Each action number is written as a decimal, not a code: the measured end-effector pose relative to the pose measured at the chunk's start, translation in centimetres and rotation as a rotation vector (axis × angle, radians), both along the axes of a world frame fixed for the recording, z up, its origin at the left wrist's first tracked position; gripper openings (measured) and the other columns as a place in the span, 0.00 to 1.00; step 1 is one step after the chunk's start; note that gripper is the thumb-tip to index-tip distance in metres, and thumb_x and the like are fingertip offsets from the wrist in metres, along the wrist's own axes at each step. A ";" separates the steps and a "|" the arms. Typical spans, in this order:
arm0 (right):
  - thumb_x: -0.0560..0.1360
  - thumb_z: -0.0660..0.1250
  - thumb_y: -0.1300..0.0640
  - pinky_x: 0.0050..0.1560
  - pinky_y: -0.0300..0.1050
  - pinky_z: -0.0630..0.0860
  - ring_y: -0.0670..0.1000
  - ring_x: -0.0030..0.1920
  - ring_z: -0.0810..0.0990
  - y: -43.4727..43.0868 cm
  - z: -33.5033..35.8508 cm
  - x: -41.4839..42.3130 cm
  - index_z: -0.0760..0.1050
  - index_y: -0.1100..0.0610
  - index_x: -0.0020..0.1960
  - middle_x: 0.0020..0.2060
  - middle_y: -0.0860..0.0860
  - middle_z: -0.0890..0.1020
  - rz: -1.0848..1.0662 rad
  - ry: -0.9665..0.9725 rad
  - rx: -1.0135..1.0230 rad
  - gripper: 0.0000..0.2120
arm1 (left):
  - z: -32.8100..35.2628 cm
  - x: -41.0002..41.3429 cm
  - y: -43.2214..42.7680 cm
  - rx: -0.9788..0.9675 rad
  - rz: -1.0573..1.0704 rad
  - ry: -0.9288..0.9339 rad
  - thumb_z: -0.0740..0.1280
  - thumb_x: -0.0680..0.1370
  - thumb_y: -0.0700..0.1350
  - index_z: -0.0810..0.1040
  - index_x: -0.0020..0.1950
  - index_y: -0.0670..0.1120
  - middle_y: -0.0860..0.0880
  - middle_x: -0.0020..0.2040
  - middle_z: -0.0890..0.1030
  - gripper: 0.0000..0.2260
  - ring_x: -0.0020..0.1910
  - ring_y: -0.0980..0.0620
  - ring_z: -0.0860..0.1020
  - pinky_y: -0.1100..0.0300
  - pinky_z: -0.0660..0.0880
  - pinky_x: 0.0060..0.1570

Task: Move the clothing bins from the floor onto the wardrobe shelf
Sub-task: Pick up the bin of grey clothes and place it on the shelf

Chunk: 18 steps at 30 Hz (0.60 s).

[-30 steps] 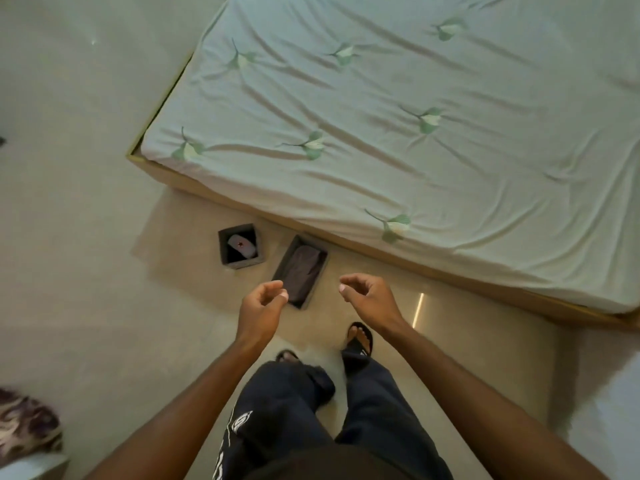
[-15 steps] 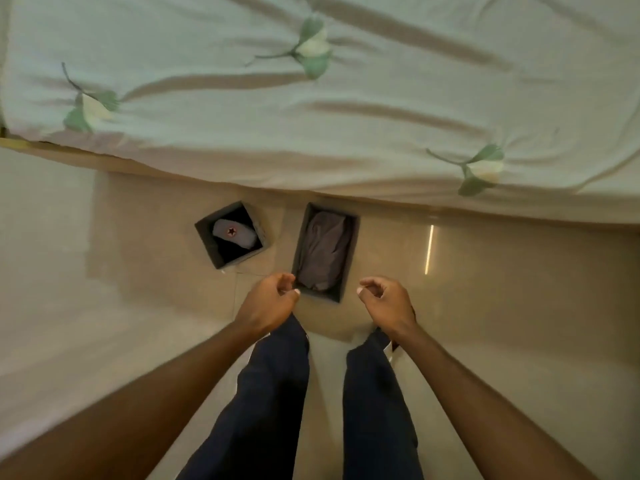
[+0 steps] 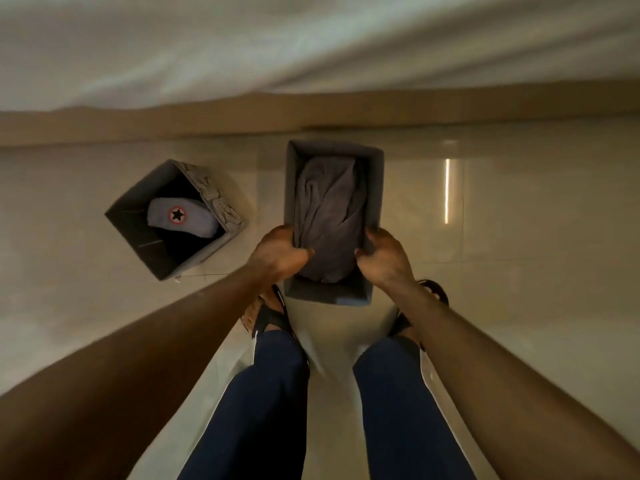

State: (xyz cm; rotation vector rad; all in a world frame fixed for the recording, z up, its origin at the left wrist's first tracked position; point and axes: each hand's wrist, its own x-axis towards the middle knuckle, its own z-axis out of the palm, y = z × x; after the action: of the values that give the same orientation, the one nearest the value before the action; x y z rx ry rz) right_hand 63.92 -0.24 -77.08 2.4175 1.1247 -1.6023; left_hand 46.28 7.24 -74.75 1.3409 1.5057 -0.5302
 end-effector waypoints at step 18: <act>0.78 0.63 0.53 0.68 0.51 0.70 0.58 0.69 0.71 -12.0 30.9 9.2 0.61 0.56 0.75 0.71 0.56 0.71 -0.147 0.041 -0.055 0.28 | 31.6 8.6 -5.9 -0.084 -0.145 -0.083 0.67 0.76 0.49 0.73 0.68 0.47 0.49 0.60 0.79 0.20 0.59 0.46 0.77 0.53 0.76 0.58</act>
State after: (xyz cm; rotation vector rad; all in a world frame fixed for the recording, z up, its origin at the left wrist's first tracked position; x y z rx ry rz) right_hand 73.08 -12.21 -46.20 2.4957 0.9142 -1.7061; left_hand 54.88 1.38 -43.19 1.3963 1.3118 -0.6150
